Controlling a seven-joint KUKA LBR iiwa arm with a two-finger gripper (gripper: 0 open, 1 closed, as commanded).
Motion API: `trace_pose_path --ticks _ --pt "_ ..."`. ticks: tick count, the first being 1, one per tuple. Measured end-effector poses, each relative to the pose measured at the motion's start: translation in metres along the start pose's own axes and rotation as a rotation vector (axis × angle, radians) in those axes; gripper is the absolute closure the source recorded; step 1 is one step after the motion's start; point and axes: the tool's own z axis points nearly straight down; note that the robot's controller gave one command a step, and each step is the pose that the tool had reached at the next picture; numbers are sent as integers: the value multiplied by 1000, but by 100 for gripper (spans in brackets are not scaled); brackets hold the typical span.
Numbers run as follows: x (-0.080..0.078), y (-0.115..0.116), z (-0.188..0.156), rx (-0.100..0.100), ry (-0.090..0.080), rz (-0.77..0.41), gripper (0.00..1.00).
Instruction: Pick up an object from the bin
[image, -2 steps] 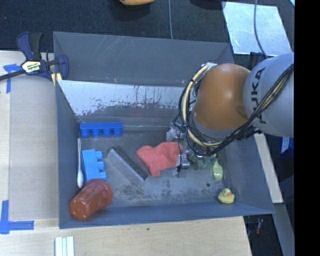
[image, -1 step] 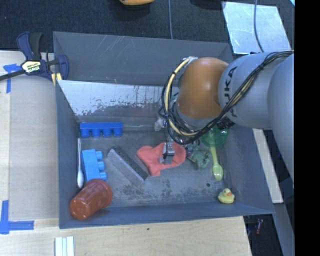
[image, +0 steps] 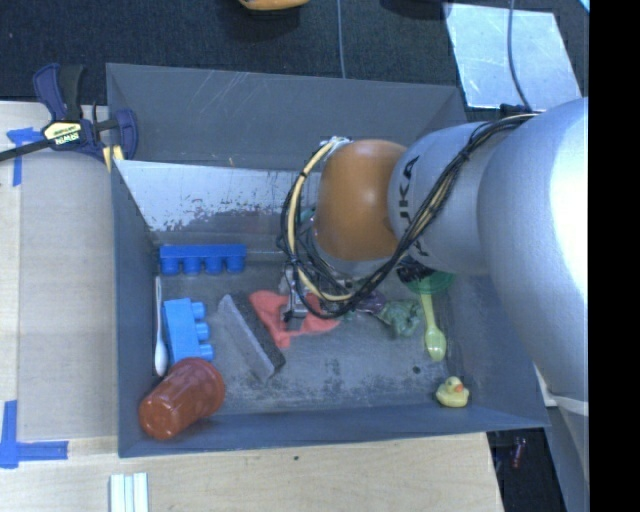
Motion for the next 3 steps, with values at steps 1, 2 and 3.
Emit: trace_pose_path --ticks 1,2,3 --pt "0 0 0 0 0 0 100" --pt "3 -9 -57 2 7 -8 100" --pt "-5 -7 -126 1 5 -11 100"
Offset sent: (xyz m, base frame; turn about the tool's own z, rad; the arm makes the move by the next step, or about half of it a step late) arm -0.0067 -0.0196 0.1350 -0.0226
